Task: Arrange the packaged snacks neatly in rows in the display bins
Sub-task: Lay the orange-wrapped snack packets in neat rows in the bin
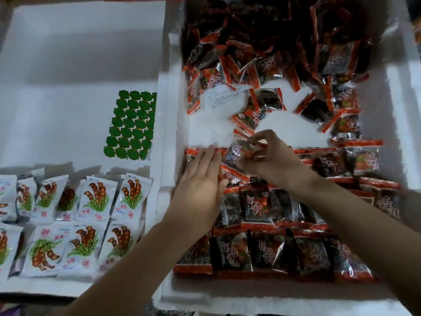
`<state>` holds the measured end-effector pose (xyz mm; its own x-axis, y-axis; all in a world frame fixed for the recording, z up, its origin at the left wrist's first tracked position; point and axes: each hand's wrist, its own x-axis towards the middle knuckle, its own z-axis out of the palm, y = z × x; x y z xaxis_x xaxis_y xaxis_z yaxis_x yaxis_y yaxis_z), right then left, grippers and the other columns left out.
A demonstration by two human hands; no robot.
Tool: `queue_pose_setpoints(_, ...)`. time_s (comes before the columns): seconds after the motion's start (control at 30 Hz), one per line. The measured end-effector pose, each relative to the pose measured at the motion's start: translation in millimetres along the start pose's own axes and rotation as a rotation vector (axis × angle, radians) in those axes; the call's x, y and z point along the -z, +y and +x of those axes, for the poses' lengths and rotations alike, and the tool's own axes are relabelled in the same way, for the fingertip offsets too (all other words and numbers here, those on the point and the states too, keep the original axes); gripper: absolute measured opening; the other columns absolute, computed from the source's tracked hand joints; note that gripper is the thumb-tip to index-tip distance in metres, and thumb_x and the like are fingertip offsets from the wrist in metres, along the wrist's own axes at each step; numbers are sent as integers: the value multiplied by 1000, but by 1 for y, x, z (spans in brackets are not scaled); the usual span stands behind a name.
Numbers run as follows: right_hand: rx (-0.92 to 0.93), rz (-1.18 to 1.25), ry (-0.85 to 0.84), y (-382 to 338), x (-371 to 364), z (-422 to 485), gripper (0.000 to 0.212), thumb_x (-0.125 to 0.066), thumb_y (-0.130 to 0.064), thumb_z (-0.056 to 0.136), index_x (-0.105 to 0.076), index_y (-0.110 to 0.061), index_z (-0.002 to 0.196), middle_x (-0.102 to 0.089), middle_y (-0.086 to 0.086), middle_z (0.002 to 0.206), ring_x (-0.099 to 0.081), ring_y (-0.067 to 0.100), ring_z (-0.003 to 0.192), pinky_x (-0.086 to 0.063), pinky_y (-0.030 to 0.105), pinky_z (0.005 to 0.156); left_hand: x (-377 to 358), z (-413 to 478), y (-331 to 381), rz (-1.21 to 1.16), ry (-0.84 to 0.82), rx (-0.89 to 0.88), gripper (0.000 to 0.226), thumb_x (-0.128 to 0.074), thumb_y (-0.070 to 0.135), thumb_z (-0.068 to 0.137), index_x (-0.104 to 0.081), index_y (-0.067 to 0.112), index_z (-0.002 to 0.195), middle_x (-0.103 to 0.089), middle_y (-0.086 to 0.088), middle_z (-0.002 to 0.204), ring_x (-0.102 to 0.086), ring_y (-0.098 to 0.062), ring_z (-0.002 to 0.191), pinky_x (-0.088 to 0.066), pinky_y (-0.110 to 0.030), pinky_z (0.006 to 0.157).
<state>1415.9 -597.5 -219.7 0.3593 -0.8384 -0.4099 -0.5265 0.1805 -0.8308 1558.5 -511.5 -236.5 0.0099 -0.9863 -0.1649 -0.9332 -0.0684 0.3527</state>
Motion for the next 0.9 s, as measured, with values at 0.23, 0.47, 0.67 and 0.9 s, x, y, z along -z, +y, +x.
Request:
queue_pose_setpoints(0.23,275,-473,49,10,-15,11,42,-63,-21,88,-50,-18,127,-53,-1,109,-53,15,103,-34,12,82,-20,-4,2,-10,87,66,58,-26,27,102,1,15,151,-1,1,159,4,-13,146,10,-24,114)
queue_pose_setpoints(0.47,436,-879,28,15,-22,8,57,-43,-33,98,-21,-13,147,-33,8,139,-34,24,124,-31,33,105,-30,-3,-1,45,204,70,54,-32,26,95,-30,5,144,-42,-10,145,-38,-26,135,-17,-38,110)
queue_pose_setpoints(0.67,464,-752,91,19,-7,6,58,-41,-35,97,-24,-8,146,-38,8,141,-38,21,129,-28,30,109,-22,3,-1,101,250,35,47,-31,28,93,-45,9,133,-50,-13,133,-42,-27,125,-33,-42,105)
queue_pose_setpoints(0.9,339,-706,280,24,64,50,55,-54,-14,93,-30,-12,143,-40,11,141,-34,26,131,-28,33,108,9,71,19,-16,190,-29,48,-40,32,99,-33,14,143,-33,-7,144,-30,-20,133,-24,-34,110)
